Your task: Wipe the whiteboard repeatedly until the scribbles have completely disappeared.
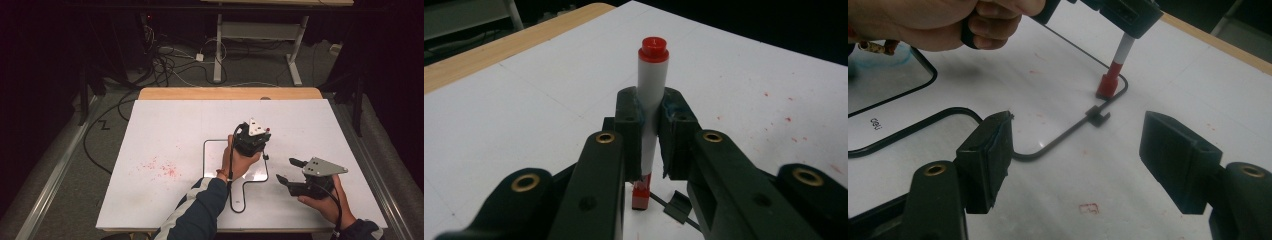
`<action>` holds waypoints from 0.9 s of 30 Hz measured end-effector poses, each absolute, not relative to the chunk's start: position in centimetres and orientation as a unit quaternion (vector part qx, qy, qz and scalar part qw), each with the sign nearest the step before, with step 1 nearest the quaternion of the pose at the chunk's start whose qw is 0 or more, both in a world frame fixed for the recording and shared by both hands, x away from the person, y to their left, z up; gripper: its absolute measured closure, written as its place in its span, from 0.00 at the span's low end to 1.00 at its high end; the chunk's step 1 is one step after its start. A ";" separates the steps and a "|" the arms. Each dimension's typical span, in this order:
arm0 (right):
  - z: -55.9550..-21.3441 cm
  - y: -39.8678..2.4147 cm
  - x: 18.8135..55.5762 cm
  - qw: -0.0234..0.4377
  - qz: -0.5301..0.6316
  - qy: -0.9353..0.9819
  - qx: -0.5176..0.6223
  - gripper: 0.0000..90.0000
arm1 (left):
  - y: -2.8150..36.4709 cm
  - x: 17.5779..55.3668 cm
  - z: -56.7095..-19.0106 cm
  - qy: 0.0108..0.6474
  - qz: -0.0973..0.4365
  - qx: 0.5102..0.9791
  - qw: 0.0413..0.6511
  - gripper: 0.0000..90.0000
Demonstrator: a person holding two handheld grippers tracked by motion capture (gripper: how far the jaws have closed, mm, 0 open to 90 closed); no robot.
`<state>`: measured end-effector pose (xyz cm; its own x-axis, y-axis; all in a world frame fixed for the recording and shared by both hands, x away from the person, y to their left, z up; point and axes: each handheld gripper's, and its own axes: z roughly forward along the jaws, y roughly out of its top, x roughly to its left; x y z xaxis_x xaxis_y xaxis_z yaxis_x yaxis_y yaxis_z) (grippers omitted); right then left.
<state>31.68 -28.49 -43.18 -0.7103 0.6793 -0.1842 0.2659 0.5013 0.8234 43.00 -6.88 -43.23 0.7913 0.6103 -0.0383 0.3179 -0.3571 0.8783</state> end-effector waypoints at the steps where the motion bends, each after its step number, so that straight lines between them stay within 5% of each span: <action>1: -43.1 -28.5 31.7 0.253 0.411 0.829 0.285 0.34 | -6.5 43.0 -43.2 0.291 0.153 0.810 0.486 0.88; 17: -43.3 -28.1 31.7 0.250 0.404 0.832 0.287 0.34 | 3.0 41.8 -42.9 0.326 0.153 0.811 0.461 0.88; 27: -43.4 -27.9 31.8 0.247 0.406 0.832 0.285 0.34 | -0.7 41.6 -43.4 0.308 0.139 0.803 0.491 0.88</action>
